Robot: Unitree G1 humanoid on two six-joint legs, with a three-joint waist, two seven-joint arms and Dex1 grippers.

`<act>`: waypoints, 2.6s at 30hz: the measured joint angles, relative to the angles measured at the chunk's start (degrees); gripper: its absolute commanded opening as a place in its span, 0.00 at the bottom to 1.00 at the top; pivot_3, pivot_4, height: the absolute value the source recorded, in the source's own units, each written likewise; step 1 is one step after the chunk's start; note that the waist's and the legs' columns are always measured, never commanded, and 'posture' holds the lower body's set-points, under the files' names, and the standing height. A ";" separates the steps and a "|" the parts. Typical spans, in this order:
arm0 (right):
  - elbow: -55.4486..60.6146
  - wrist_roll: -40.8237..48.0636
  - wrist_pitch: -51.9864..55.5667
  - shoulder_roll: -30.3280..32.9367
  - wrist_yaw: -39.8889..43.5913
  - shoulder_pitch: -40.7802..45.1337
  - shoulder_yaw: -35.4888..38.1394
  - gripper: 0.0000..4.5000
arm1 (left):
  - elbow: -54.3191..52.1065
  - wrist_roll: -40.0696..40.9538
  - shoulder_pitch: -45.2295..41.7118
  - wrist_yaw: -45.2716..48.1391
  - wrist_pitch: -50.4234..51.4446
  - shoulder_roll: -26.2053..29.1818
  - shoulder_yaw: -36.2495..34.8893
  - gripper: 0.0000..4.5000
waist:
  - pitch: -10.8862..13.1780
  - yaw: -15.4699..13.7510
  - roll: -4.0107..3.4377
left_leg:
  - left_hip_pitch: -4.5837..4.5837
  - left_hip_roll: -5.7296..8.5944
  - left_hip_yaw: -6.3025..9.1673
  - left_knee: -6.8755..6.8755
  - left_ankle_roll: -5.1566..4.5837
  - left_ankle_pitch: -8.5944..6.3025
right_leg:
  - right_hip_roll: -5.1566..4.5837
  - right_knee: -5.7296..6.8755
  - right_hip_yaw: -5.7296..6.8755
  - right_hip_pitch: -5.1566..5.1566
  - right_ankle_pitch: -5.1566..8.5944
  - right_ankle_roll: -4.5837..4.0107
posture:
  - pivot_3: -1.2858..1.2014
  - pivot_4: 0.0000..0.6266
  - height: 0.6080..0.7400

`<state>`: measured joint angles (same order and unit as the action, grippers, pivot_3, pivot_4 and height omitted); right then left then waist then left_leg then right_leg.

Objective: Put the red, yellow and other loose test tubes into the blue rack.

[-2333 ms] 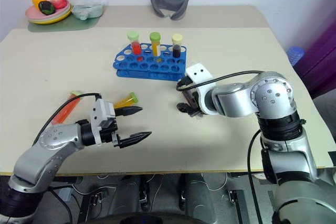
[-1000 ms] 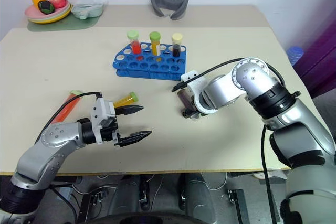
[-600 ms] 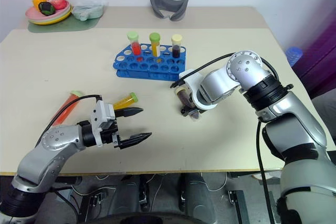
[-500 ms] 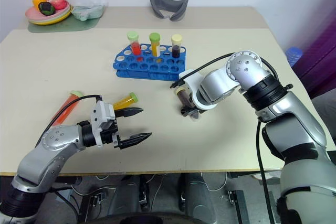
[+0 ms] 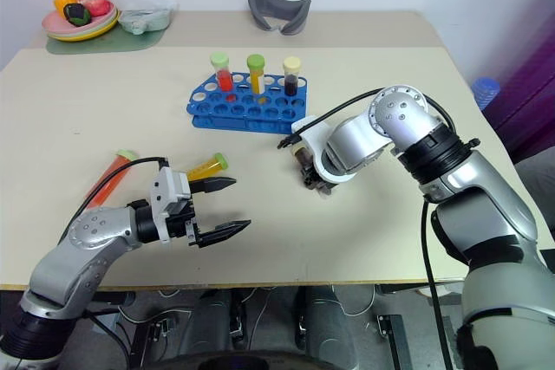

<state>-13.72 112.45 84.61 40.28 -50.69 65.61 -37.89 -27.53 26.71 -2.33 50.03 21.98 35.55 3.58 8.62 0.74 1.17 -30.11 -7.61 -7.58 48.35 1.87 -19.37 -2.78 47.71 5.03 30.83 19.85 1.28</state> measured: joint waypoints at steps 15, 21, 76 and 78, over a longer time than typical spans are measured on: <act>6.86 -4.53 -0.36 -0.09 2.88 -0.21 0.54 0.18 | 0.32 0.09 0.41 -0.59 -0.02 0.00 -0.56 1.00 | 0.08 -0.05 -0.14 | -0.11 0.00 0.01 -0.02 0.00 0.00 | -0.01 0.00 0.00 0.14 0.00 0.00 | 0.52 0.24 0.39; 36.13 -35.29 -19.99 6.81 34.92 -8.92 13.28 0.18 | 0.37 4.10 1.54 -5.93 2.06 -1.16 -10.11 1.00 | 0.09 -0.73 -0.15 | -0.21 0.01 0.16 -0.30 -0.01 0.00 | -0.01 -0.36 0.06 0.18 -0.02 0.04 | 0.52 0.24 0.39; -18.36 -109.04 -98.55 -38.96 56.86 -27.45 33.12 0.18 | 0.02 -0.34 -5.25 -23.52 1.07 -14.48 -6.07 1.00 | 0.08 -0.01 -0.12 | 0.11 0.01 0.00 -0.12 0.43 0.24 | 0.01 -0.07 0.13 -0.11 -0.01 0.01 | 0.52 0.24 0.39; -19.02 -109.07 -99.32 -39.20 56.87 -27.45 33.63 0.18 | 0.02 -0.34 -5.27 -23.51 1.08 -14.48 -6.07 1.00 | 0.08 -0.05 -0.12 | 0.10 0.01 0.00 -0.11 0.43 0.24 | 0.01 -0.06 0.13 -0.11 -0.01 0.01 | 0.52 0.24 0.39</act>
<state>-32.74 3.38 -14.71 1.08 6.18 38.16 -4.26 -27.52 26.37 -7.60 26.52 23.07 21.08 -2.48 8.70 0.69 1.04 -30.01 -7.60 -7.58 48.23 2.30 -19.13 -2.77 47.65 5.16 30.72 19.84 1.29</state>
